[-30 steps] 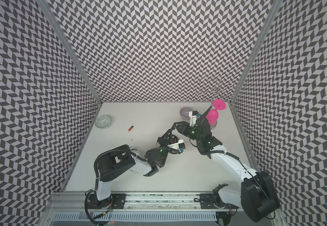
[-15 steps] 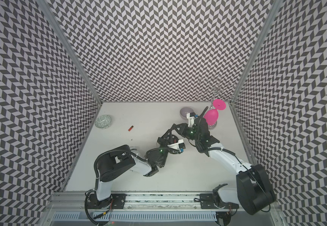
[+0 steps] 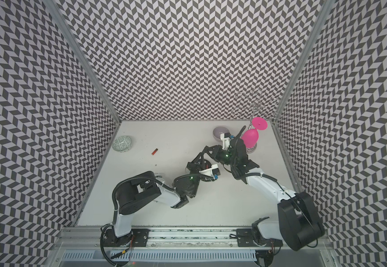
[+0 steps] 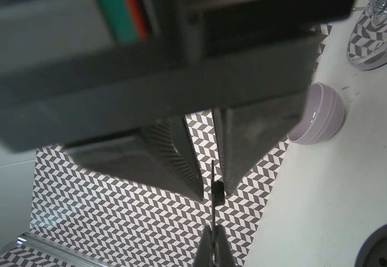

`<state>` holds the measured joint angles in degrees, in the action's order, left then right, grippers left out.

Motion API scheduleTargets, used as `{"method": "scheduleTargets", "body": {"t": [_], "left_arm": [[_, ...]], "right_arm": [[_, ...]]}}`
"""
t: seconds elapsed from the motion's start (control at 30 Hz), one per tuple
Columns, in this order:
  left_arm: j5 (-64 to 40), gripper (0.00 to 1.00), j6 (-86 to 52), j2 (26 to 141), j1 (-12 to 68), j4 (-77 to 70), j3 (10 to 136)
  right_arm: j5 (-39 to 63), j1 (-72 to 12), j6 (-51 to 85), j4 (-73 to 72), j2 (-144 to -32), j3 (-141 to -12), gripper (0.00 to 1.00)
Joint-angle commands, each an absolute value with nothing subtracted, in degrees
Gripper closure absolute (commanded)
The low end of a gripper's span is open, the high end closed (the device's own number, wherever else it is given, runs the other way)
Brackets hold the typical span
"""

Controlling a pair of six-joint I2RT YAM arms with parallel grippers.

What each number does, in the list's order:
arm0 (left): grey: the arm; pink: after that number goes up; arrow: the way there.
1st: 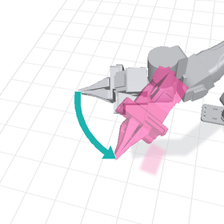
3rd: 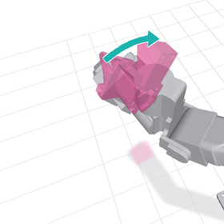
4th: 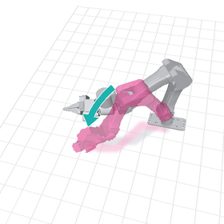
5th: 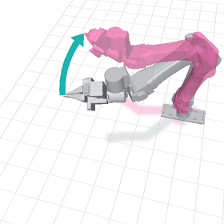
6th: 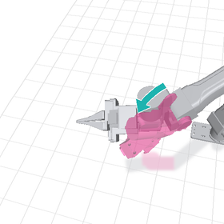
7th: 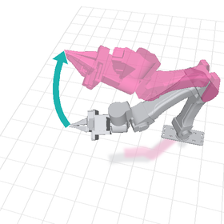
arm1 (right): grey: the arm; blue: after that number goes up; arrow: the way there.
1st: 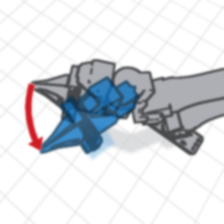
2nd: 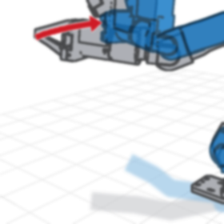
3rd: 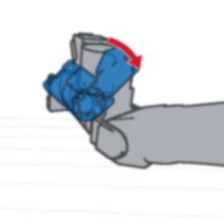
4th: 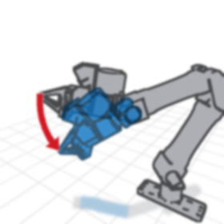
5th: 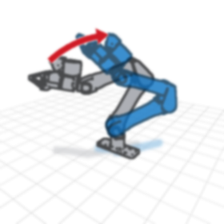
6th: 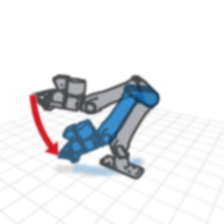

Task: Insert the battery into the alarm
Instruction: Pick up the cover from the center of the board.

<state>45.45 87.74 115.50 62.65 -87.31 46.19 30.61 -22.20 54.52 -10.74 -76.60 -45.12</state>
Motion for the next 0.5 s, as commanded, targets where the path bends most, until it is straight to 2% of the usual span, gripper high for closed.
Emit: {"method": "scheduleTargets", "body": {"t": [0.0,0.47], "left_arm": [[46.4,1.00,89.1,116.4,63.1,-106.0,47.6],[46.9,1.00,90.3,117.2,63.1,-106.2,48.2]], "right_arm": [[31.9,-22.0,55.4,-14.0,-75.4,-45.1,0.78],[31.9,-22.0,55.6,-14.0,-75.6,-45.1,0.92]]}}
